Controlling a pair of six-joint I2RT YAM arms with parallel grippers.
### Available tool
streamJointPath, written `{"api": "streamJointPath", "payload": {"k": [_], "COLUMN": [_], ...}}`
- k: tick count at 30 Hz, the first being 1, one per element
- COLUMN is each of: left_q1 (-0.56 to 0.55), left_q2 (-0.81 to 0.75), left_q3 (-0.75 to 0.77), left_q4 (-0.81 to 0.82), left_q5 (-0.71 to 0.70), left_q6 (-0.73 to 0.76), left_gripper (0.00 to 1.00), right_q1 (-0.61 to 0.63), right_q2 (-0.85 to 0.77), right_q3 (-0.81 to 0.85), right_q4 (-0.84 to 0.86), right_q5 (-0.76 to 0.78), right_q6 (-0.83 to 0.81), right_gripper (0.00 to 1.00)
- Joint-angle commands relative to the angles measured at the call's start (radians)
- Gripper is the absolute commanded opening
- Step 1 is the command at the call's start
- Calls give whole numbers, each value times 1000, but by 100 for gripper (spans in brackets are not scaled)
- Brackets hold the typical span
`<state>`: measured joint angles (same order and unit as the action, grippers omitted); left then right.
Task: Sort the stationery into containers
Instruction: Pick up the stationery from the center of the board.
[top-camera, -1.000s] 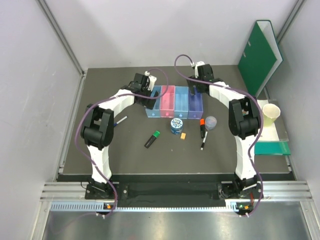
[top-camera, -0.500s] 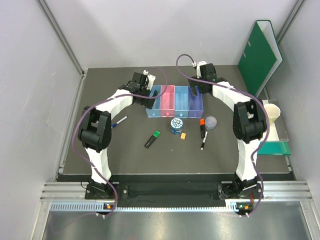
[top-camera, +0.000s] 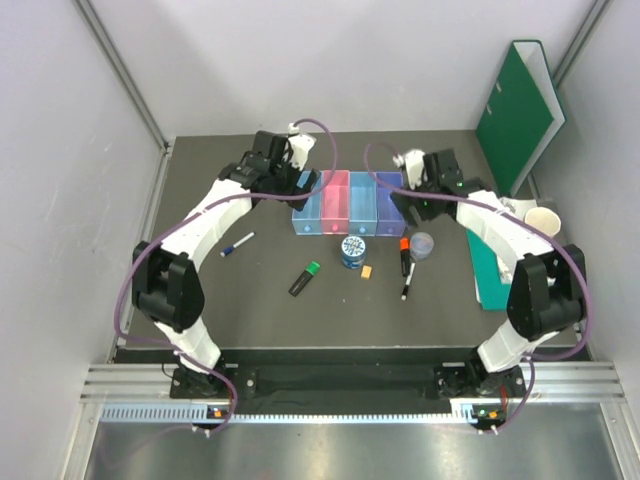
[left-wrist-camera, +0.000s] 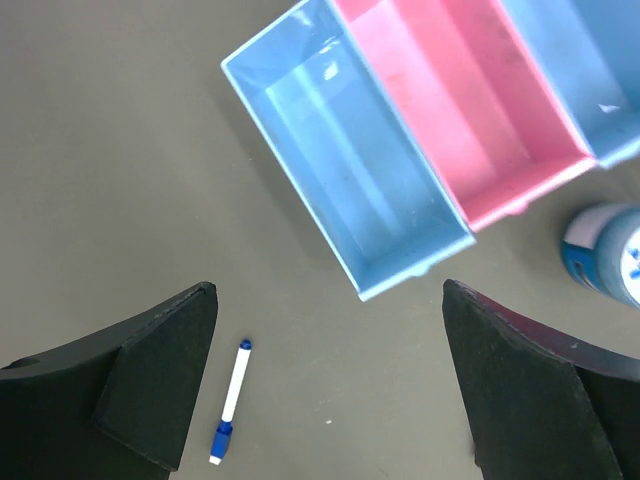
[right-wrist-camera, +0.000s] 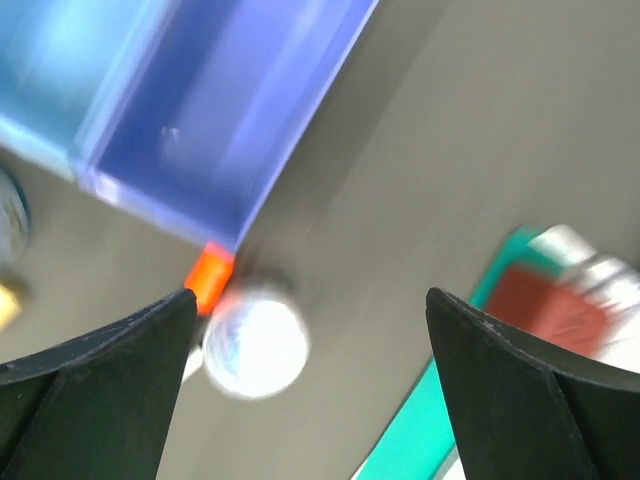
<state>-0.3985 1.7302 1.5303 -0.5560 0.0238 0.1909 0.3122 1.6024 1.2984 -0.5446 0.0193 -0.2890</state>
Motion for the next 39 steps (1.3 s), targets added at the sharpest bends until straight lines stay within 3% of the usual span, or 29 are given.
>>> {"api": "streamJointPath", "payload": {"k": [1,10,15,20,23,30,33,39], "left_q1": [-10,-49,-56,-60,-62,-66,-66,-68], "left_q2": [-84,-118,-132,-141,-144,-152,-159,-173], "left_q3": [-32,21,5,-1,-4,-10,-25,-53], "left_q4": [-21,-74,-70,-68,-64,-56,-51,-48], "left_q5": [83,79,74,68,68,77,77,80], "left_q6": [58,93,79,76,76,61,61,62], "left_gripper": [99,99,99,99,99,99,99,99], "right_q1": [11,11,11,7,7,1,1,2], "right_q2": [-35,17,42,41,37,27,-8,-107], "right_q3": [-123,-175,-211,-232,-241,-234,-202,-119], "right_q4": [20,100,129,135,132,109,81,-27], "right_q5": [-38,-25,-27,-24,-28,-35,-36,-56], "right_q6": [-61,-62,-56,-61,-61,-52,-50,-64], "right_gripper": [97,97,88,85,76,37,31,30]}}
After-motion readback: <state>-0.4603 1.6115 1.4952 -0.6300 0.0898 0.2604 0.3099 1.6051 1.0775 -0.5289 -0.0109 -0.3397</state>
